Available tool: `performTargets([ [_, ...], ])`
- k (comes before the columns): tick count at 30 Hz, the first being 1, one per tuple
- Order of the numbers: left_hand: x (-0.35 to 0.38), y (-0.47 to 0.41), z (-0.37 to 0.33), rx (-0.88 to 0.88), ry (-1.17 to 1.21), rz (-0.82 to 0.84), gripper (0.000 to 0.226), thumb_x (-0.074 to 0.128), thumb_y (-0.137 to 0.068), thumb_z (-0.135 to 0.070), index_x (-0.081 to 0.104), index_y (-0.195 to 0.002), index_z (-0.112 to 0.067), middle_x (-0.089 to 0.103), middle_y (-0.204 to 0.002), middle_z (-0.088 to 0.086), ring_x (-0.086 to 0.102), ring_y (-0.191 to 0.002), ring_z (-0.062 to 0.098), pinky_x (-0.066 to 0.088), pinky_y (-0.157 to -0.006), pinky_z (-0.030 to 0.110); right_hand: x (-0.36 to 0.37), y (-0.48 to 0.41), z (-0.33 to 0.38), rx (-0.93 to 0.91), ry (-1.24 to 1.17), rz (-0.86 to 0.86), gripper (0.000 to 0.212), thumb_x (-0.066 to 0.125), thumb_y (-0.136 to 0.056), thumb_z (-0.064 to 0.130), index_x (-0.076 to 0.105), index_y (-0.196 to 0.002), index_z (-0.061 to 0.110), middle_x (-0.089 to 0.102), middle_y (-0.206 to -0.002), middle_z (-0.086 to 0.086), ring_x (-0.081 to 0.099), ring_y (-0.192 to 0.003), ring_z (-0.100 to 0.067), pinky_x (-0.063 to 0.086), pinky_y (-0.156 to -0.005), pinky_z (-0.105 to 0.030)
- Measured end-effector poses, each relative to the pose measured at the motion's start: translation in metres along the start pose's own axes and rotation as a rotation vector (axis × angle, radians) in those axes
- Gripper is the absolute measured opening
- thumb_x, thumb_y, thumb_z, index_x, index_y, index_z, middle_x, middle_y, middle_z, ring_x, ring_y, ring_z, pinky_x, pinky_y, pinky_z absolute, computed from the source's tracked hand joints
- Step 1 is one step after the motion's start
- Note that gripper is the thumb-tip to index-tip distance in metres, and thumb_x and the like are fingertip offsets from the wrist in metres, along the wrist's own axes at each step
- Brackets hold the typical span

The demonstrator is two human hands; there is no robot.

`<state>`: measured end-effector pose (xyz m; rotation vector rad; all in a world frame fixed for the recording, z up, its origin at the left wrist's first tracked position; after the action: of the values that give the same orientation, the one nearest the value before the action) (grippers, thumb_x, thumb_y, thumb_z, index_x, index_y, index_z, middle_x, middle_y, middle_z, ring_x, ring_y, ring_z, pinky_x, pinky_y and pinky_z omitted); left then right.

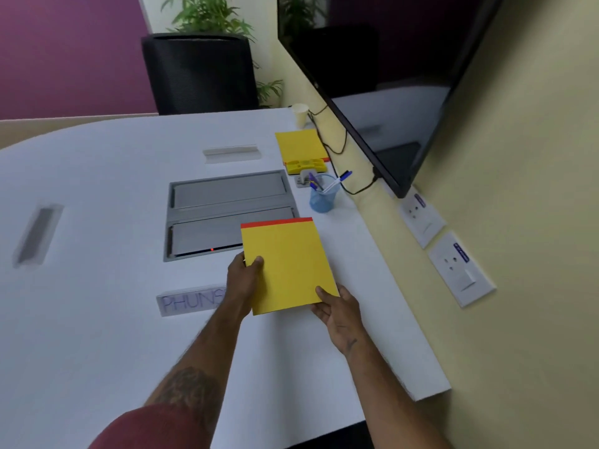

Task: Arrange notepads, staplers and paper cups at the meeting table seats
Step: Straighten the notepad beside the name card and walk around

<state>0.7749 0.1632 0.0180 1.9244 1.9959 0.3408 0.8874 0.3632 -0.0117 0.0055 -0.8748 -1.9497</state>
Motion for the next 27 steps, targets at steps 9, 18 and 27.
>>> performTargets([
  [9, 0.076, -0.009, 0.053, 0.366, -0.783, 0.170, 0.043, 0.040, -0.105, -0.023, 0.044, -0.145, -0.006, 0.041, -0.152, 0.017, 0.035, -0.141, 0.031, 0.029, -0.115, 0.039, -0.096, -0.056, 0.026, 0.011, -0.144, -0.227, 0.022, 0.062, -0.092, -0.002, 0.058, -0.095, 0.020, 0.067, -0.094, -0.010, 0.064, -0.078, -0.026, 0.051, -0.060, -0.034],
  [18, 0.099, -0.027, 0.095, 0.403, -1.276, 0.191, 0.066, 0.017, -0.104, -0.052, 0.000, -0.158, -0.019, -0.013, -0.165, 0.006, -0.013, -0.152, 0.023, 0.000, -0.122, 0.051, -0.124, -0.096, 0.039, 0.002, -0.166, -0.435, 0.040, 0.061, -0.094, 0.000, 0.049, -0.132, -0.008, 0.059, -0.126, -0.027, 0.058, -0.117, -0.042, 0.051, -0.086, -0.045],
  [27, 0.100, -0.029, 0.103, 0.425, -1.324, 0.138, 0.068, 0.007, -0.101, -0.056, -0.002, -0.158, -0.020, -0.012, -0.166, 0.005, -0.013, -0.152, 0.021, 0.000, -0.122, 0.051, -0.133, -0.093, 0.048, 0.045, 0.212, -0.722, 0.042, 0.067, -0.094, 0.025, 0.046, -0.062, 0.007, 0.051, -0.062, -0.008, 0.044, -0.054, -0.018, 0.039, -0.063, -0.033],
])
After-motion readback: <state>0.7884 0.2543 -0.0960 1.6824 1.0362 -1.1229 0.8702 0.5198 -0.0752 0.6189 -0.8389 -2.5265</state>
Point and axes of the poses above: each hand's wrist, its own y-axis away from the middle knuckle, its own x-axis out of the palm, z = x × y, the point moved 7 cm from there along -y, towards the middle knuckle
